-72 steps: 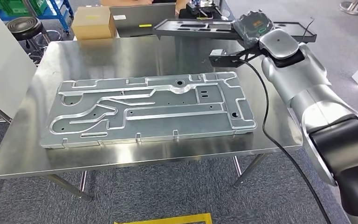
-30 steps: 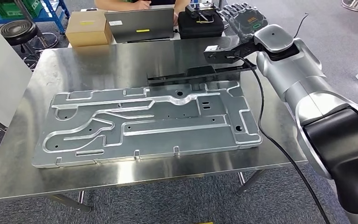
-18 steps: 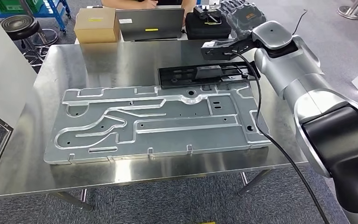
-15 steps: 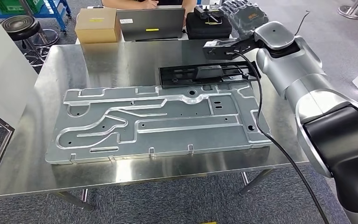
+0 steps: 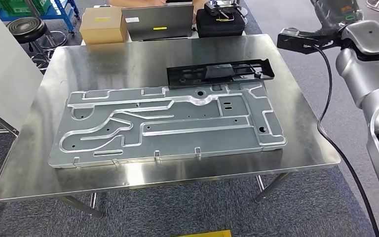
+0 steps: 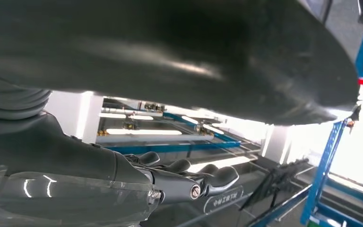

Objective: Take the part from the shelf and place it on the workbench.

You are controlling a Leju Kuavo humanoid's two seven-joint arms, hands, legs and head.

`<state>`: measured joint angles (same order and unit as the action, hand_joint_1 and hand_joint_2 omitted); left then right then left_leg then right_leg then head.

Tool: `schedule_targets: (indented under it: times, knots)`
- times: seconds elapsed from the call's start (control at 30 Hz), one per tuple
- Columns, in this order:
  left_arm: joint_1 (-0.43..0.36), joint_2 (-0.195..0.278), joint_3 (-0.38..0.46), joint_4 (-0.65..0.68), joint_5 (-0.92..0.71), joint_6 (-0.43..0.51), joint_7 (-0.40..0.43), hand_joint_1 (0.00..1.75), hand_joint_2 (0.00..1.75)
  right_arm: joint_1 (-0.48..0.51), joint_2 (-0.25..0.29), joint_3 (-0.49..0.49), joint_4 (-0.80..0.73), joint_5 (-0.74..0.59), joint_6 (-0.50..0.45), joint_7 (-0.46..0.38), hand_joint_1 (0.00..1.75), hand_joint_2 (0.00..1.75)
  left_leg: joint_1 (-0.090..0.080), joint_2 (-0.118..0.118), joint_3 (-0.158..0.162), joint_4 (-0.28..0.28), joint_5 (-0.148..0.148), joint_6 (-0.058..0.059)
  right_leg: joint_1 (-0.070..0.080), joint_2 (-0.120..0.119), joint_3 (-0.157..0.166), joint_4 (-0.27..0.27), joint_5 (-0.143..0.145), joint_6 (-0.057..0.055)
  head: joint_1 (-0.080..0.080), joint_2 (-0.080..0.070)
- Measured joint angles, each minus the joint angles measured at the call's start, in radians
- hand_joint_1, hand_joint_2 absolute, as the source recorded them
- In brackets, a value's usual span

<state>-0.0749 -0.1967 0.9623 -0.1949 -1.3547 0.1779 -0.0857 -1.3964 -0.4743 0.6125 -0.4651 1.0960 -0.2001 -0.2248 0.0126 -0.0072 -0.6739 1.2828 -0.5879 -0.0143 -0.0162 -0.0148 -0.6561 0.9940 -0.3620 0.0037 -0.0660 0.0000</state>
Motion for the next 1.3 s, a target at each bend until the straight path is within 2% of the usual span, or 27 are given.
schedule_targets:
  times: [0.07,0.13,0.27,0.3,0.33,0.4,0.43,0.47,0.5,0.53,0.57,0.6,0.67,0.7,0.77,0.8,0.83,0.93,0.97,1.0,1.03,1.07,1.1,1.13,1.2,1.27,1.3]
  knots:
    - [-0.003,0.0,0.002,0.0,-0.002,0.0,0.0,0.0,0.0,0.032,-0.041,-0.011,-0.031,-0.011,-0.008,0.01,0.0,0.0,0.004,0.0,0.085,-0.134,0.042,-0.001,-0.005,0.002,-0.015,0.01,0.008,0.011,0.0,0.0]
    - [-0.004,0.0,0.003,0.0,-0.002,0.002,0.0,0.0,0.0,0.068,-0.086,-0.029,-0.062,-0.028,-0.028,0.011,0.0,0.0,0.001,-0.004,0.141,-0.238,0.072,0.007,-0.003,0.0,-0.025,0.017,0.018,0.025,0.0,0.0]
    - [-0.002,0.001,0.006,0.0,0.001,0.005,-0.002,0.0,0.0,0.136,-0.152,-0.07,-0.114,-0.051,-0.058,0.01,0.0,0.0,-0.004,-0.007,0.13,-0.251,0.101,0.039,-0.007,0.001,-0.032,0.011,0.037,0.052,0.0,0.0]
    - [-0.004,0.001,0.008,0.0,0.003,0.006,-0.002,0.0,0.0,0.152,-0.167,-0.078,-0.126,-0.057,-0.059,0.011,0.0,0.0,-0.003,-0.004,0.121,-0.253,0.112,0.048,-0.009,0.002,-0.041,0.026,0.015,0.057,0.0,0.0]
    - [-0.005,0.001,0.009,0.0,0.005,0.007,-0.003,0.0,0.0,0.17,-0.181,-0.087,-0.137,-0.065,-0.062,0.011,0.0,0.0,-0.002,-0.002,0.11,-0.255,0.124,0.055,-0.01,0.004,-0.057,0.061,-0.025,0.061,0.0,0.0]
    - [-0.007,0.001,0.011,0.0,0.006,0.008,-0.004,0.0,0.0,0.219,-0.216,-0.114,-0.169,-0.091,-0.073,0.009,0.0,0.0,-0.004,0.0,0.083,-0.255,0.146,0.064,-0.01,0.007,-0.095,0.188,-0.131,0.066,0.0,0.0]
    - [-0.007,0.001,0.012,0.0,0.007,0.008,-0.004,0.0,0.0,0.248,-0.232,-0.128,-0.184,-0.105,-0.08,0.007,0.0,0.0,-0.005,0.0,0.069,-0.254,0.157,0.066,-0.009,0.009,-0.107,0.253,-0.165,0.067,0.0,0.0]
    - [-0.006,0.001,0.012,0.0,0.008,0.009,-0.004,0.0,0.0,0.281,-0.248,-0.145,-0.203,-0.125,-0.087,0.001,0.0,0.0,-0.007,-0.001,0.055,-0.254,0.167,0.066,-0.009,0.01,-0.107,0.297,-0.178,0.067,0.0,0.0]
    - [-0.006,0.001,0.013,0.0,0.009,0.009,-0.004,0.0,0.0,0.317,-0.262,-0.16,-0.22,-0.146,-0.095,-0.008,0.0,0.0,-0.009,-0.001,0.041,-0.254,0.177,0.066,-0.008,0.01,-0.089,0.305,-0.17,0.065,0.0,0.0]
    - [-0.006,0.001,0.013,0.0,0.011,0.01,-0.004,0.0,0.0,0.356,-0.273,-0.177,-0.239,-0.17,-0.104,-0.018,0.0,0.0,-0.011,-0.001,0.029,-0.254,0.187,0.065,-0.007,0.01,-0.052,0.275,-0.15,0.061,0.0,0.0]
    - [-0.007,0.0,0.014,0.0,0.013,0.012,-0.004,0.0,0.0,0.399,-0.284,-0.202,-0.264,-0.198,-0.12,-0.03,0.0,0.0,-0.012,-0.002,0.018,-0.253,0.197,0.064,-0.005,0.011,0.003,0.214,-0.132,0.054,0.0,0.0]
    - [-0.007,-0.001,0.014,0.0,0.015,0.013,-0.003,0.0,0.0,0.446,-0.294,-0.23,-0.29,-0.221,-0.141,-0.039,0.0,0.0,-0.015,-0.003,0.01,-0.253,0.205,0.061,0.0,0.01,0.064,0.134,-0.131,0.046,0.0,0.0]
    - [-0.008,-0.003,0.015,0.0,0.016,0.018,0.0,0.0,0.0,0.552,-0.308,-0.298,-0.343,-0.255,-0.193,-0.051,0.0,0.0,-0.014,-0.005,0.007,-0.256,0.22,0.052,0.01,0.008,0.143,0.027,-0.141,0.033,0.0,0.0]
    - [-0.008,-0.004,0.015,0.0,0.017,0.019,0.003,0.0,0.0,0.609,-0.312,-0.333,-0.368,-0.266,-0.218,-0.056,0.0,0.0,-0.013,-0.007,0.007,-0.26,0.228,0.047,0.015,0.006,0.155,0.005,-0.145,0.028,0.0,0.0]
    - [-0.006,-0.005,0.018,0.0,0.017,0.02,0.008,0.0,0.0,0.726,-0.31,-0.407,-0.416,-0.28,-0.26,-0.067,0.0,0.0,-0.011,-0.01,0.007,-0.267,0.239,0.035,0.017,-0.001,0.15,-0.008,-0.126,0.017,0.0,0.0]
    - [-0.005,-0.006,0.019,0.0,0.016,0.021,0.011,0.0,0.0,0.785,-0.302,-0.447,-0.438,-0.286,-0.277,-0.077,0.0,0.0,-0.011,-0.01,0.003,-0.261,0.224,0.029,0.015,-0.005,0.146,-0.017,-0.113,0.01,0.0,0.0]
    - [-0.004,-0.006,0.02,0.0,0.016,0.021,0.014,0.0,0.0,0.846,-0.29,-0.491,-0.458,-0.294,-0.295,-0.092,0.0,0.0,-0.012,-0.011,-0.005,-0.238,0.189,0.024,0.011,-0.008,0.138,-0.027,-0.098,0.003,0.0,0.0]
    - [-0.002,-0.006,0.021,0.0,0.016,0.022,0.019,0.0,0.0,1.02,-0.22,-0.636,-0.501,-0.316,-0.36,-0.153,0.0,0.0,-0.011,-0.006,-0.042,-0.064,0.031,0.014,0.008,-0.013,0.094,-0.034,-0.058,-0.003,0.0,0.0]
    - [-0.002,-0.006,0.021,0.0,0.016,0.023,0.02,0.0,0.0,1.068,-0.194,-0.68,-0.509,-0.32,-0.377,-0.171,0.0,0.0,-0.011,-0.004,-0.045,-0.007,0.014,0.012,0.007,-0.014,0.075,-0.032,-0.045,-0.002,0.0,0.0]
    - [-0.002,-0.006,0.021,0.0,0.016,0.023,0.02,0.0,0.0,1.107,-0.172,-0.717,-0.514,-0.322,-0.389,-0.184,0.0,0.0,-0.011,-0.003,-0.036,0.026,0.024,0.01,0.006,-0.014,0.056,-0.029,-0.033,0.0,0.0,0.0]
    - [-0.002,-0.006,0.021,0.0,0.016,0.023,0.021,0.0,0.0,1.137,-0.155,-0.747,-0.519,-0.322,-0.394,-0.192,0.0,0.0,-0.011,-0.002,-0.011,0.025,0.053,0.01,0.006,-0.015,0.037,-0.025,-0.022,0.002,0.0,0.0]
    - [-0.003,-0.006,0.021,0.0,0.016,0.023,0.021,0.0,0.0,1.16,-0.142,-0.772,-0.523,-0.322,-0.395,-0.196,0.0,0.0,-0.011,-0.001,0.033,-0.013,0.08,0.011,0.005,-0.014,0.019,-0.02,-0.011,0.005,0.0,0.0]
    - [-0.004,-0.006,0.021,0.0,0.015,0.024,0.021,0.0,0.0,1.177,-0.133,-0.795,-0.528,-0.322,-0.393,-0.198,0.0,0.0,-0.011,-0.001,0.093,-0.08,0.089,0.014,0.004,-0.013,0.005,-0.015,-0.001,0.009,0.0,0.0]
    - [-0.005,-0.006,0.021,0.0,0.015,0.024,0.021,0.0,0.0,1.19,-0.126,-0.817,-0.534,-0.321,-0.391,-0.198,0.0,0.0,-0.013,-0.002,0.16,-0.169,0.078,0.018,0.005,-0.011,-0.006,-0.008,0.007,0.013,0.0,0.0]
    - [-0.007,-0.006,0.022,0.0,0.015,0.025,0.023,0.0,0.0,1.212,-0.106,-0.859,-0.545,-0.33,-0.39,-0.2,0.0,0.0,-0.016,-0.002,0.244,-0.289,0.041,0.027,0.006,-0.008,-0.014,-0.003,0.025,0.022,-0.001,0.0]
    - [-0.008,-0.007,0.023,0.0,0.016,0.027,0.026,0.0,0.0,1.242,-0.065,-0.906,-0.549,-0.368,-0.396,-0.226,0.0,0.0,-0.016,0.0,0.249,-0.313,0.045,0.04,0.004,-0.005,-0.013,-0.009,0.043,0.034,-0.001,0.0]
    - [-0.008,-0.008,0.024,0.0,0.017,0.029,0.028,0.0,0.0,1.258,-0.031,-0.936,-0.544,-0.404,-0.399,-0.258,0.0,0.0,-0.015,0.002,0.241,-0.316,0.057,0.048,0.002,-0.003,-0.017,-0.005,0.031,0.04,-0.001,0.0]
